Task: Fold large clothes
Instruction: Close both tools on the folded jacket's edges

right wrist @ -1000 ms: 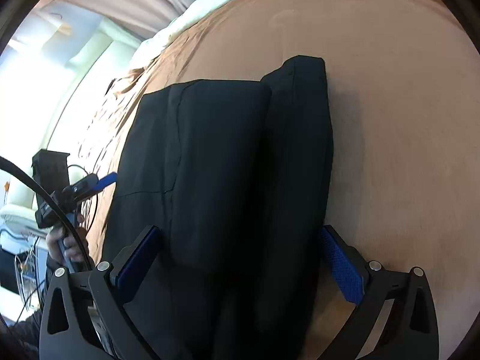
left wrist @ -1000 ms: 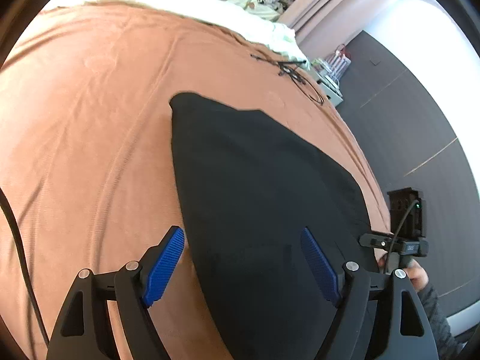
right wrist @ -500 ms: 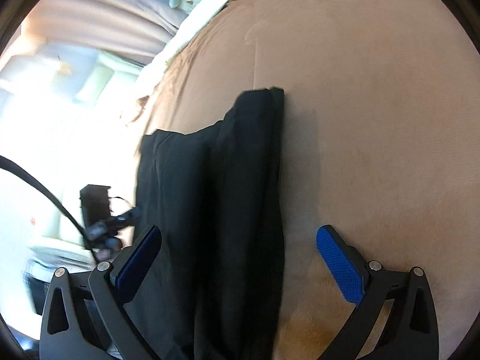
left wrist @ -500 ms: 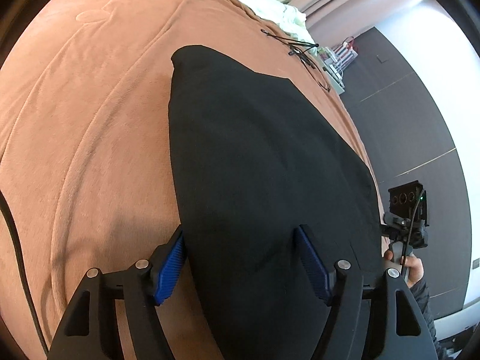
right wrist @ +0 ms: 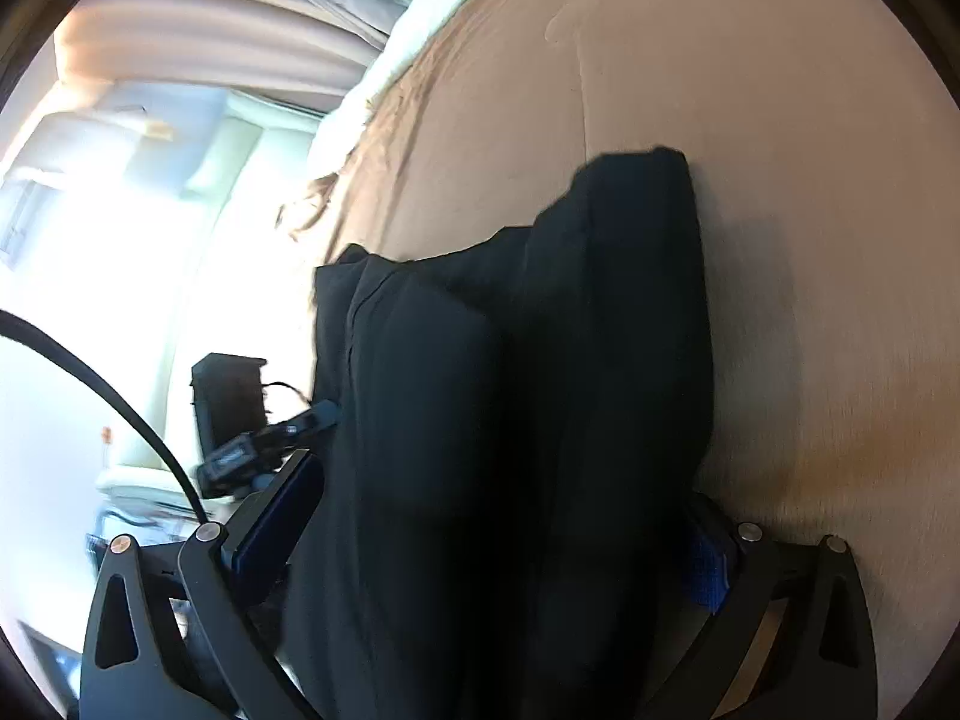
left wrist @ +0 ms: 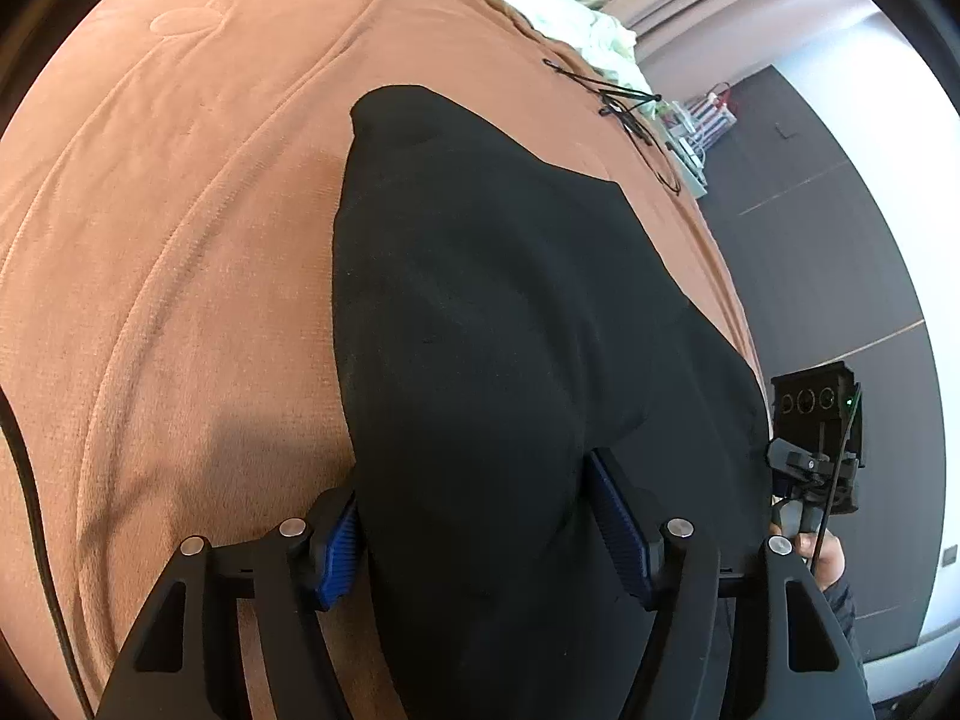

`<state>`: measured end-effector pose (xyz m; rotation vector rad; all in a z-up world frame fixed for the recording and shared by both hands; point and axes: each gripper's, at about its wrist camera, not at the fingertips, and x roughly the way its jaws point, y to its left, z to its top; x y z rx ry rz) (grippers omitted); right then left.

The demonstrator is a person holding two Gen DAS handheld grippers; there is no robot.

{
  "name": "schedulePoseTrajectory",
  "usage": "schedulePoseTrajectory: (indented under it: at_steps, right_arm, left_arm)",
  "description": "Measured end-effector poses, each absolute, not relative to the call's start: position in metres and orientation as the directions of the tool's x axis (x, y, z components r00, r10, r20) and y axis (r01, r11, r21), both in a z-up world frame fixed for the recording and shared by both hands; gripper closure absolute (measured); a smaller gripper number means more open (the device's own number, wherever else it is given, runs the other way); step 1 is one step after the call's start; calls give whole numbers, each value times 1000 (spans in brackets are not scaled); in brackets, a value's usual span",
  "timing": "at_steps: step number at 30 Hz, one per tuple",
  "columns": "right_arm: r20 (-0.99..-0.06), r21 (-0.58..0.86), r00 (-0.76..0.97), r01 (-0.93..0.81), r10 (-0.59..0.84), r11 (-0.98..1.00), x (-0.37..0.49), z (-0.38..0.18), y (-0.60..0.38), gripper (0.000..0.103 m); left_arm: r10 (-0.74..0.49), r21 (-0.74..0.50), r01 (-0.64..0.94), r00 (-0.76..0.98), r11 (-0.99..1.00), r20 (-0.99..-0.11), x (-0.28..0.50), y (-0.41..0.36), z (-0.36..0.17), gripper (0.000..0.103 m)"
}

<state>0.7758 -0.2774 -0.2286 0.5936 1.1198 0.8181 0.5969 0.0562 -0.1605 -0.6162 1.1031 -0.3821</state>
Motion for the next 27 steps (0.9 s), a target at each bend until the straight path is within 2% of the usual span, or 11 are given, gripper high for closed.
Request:
schedulePoseTrajectory:
  at_steps: [2,3,15,16,17,19,20,23,27]
  right_arm:
    - [-592,734,204,-263,780,626,778,-227,-274,14]
    - [-608,724,206,-253,767,642,776,-226,-275,15]
    - [-587,753,193,-226,786,618,785,-226,-269,15]
    - [-591,746,207,-229,780,626,784,-222,-272,23]
    - [-595,740,217,-227,774,633,783,-221,-271,50]
    - [-578,746,244,-228,778,626,782,-219,-260,69]
    - [-553,757,251,-247,794,605,772,-217,-267,82]
    - [-510,764,291,-279,810,581,755,-205,-268,88]
    - [-484,746,328,-328,811,579,736,-182,-253,90]
  left_arm:
    - [-568,-629,-16,411,777,-713,595,58,-158,41]
    - [-566,-625,-11,411,781,-715,593,59,-157,41]
    - [-544,-610,-34,415,792,-729,598,57,-159,44]
    - [-534,-597,-29,417,802,-736,597,55,-156,47]
    - [-527,-590,-24,419,807,-739,596,53,-154,52]
    - [-521,-585,-18,431,811,-736,594,52,-145,59]
    - [-521,-585,-14,438,811,-733,592,51,-139,64]
    - [-521,-582,6,453,813,-723,588,48,-124,74]
    - [-518,-576,39,491,816,-700,577,44,-97,82]
